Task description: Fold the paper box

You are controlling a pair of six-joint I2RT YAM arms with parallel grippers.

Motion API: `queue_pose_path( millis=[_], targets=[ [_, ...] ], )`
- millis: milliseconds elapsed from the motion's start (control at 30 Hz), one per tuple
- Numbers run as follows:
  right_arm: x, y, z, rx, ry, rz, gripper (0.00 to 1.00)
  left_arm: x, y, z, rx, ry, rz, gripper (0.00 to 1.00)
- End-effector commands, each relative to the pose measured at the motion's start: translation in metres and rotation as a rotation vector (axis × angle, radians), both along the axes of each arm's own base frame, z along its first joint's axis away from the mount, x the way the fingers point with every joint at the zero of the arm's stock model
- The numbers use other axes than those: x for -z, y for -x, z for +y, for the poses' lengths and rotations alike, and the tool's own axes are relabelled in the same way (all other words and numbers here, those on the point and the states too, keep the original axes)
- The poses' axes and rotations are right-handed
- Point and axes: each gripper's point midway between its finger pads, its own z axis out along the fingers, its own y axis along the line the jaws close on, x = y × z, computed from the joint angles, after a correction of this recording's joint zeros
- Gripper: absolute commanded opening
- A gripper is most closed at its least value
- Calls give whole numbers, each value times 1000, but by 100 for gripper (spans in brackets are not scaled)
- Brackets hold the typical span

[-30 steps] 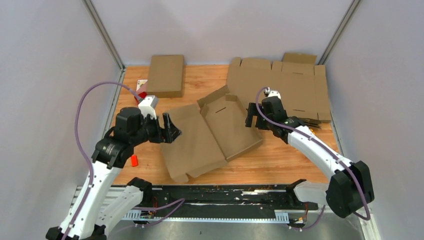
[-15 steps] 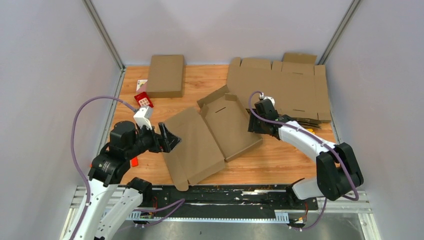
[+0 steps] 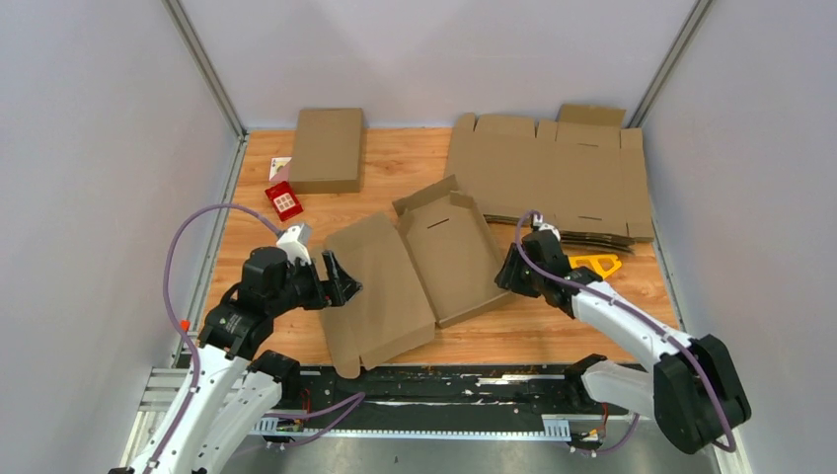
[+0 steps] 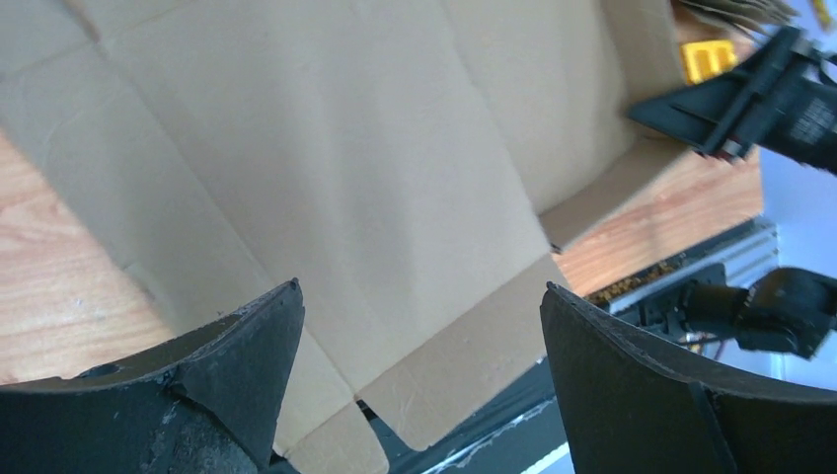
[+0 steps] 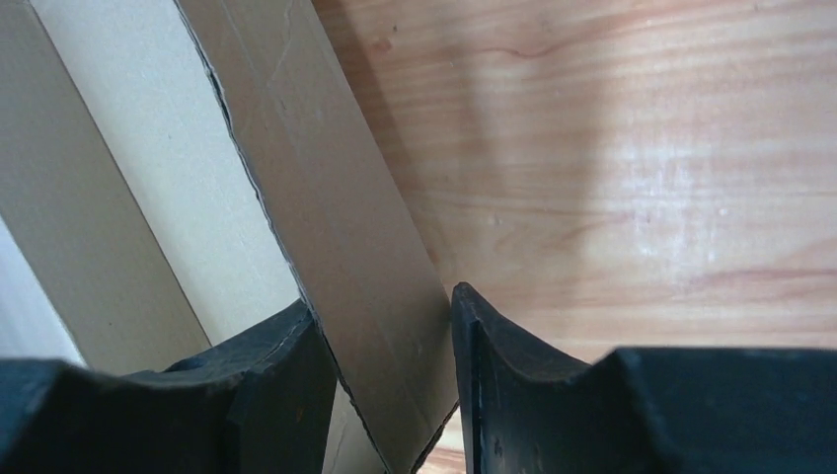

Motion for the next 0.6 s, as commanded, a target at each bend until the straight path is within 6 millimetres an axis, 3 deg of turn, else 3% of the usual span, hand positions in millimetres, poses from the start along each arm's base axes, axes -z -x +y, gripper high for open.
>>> queue_pose_path(
  millis=[0,133,267,400,567],
  targets=[
    [-18,0,2,59,-92,-66,39,13,-15,14,-142,-9,2,96],
    [-23,-2,-7,72,-45,-90,26,16,-19,15,-170,5,-13,97],
    [-28,-6,-2,45,-39,-78,17,14,-21,14,-168,8,-21,97],
    [-34,-7,-1,64,-51,-70,18,11,-21,20,-190,-11,-30,97],
    [-58,-10,-2,130,-124,-143,19,-5,-21,24,-214,8,-90,98]
  ],
)
